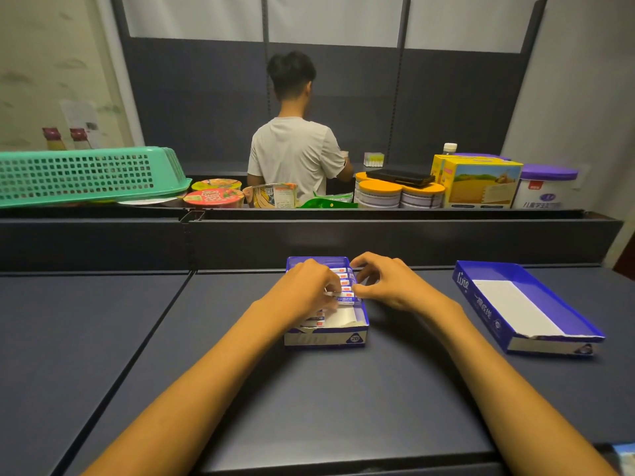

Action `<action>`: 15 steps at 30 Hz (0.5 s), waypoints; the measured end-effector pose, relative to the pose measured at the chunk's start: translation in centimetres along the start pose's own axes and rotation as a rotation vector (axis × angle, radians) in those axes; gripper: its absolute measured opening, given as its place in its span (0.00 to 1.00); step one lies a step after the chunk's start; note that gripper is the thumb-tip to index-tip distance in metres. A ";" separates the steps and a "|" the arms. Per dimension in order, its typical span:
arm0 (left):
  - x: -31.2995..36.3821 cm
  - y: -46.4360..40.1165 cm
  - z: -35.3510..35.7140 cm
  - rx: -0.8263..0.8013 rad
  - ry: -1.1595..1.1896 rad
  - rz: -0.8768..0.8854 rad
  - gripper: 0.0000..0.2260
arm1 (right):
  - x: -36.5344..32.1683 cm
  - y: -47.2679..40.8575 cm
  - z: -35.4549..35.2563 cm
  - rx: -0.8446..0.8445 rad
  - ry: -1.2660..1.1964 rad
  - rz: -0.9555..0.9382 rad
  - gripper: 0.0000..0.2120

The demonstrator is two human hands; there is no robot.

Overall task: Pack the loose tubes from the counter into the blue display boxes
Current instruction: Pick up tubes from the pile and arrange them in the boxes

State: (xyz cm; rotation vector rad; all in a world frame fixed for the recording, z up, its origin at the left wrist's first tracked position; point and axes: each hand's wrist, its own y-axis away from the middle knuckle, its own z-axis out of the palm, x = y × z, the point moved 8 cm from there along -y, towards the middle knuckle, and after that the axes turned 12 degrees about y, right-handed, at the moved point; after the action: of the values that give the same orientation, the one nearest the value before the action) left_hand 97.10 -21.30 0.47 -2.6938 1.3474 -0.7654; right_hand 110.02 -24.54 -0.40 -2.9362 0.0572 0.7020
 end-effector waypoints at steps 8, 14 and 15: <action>0.0 -0.1 -0.5 -0.022 0.008 -0.010 0.10 | 0.0 -0.1 0.2 -0.004 0.004 0.005 0.22; -0.3 -0.9 0.1 -0.085 -0.017 -0.023 0.10 | 0.0 0.0 0.2 0.001 0.006 0.008 0.22; -0.3 -0.9 0.1 -0.081 -0.019 -0.018 0.10 | 0.0 0.0 0.2 0.001 0.008 0.009 0.22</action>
State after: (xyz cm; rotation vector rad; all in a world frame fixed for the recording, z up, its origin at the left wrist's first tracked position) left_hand 97.67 -20.51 0.48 -2.7712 1.3813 -0.6996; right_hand 109.93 -24.50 -0.56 -2.9402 0.0719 0.6918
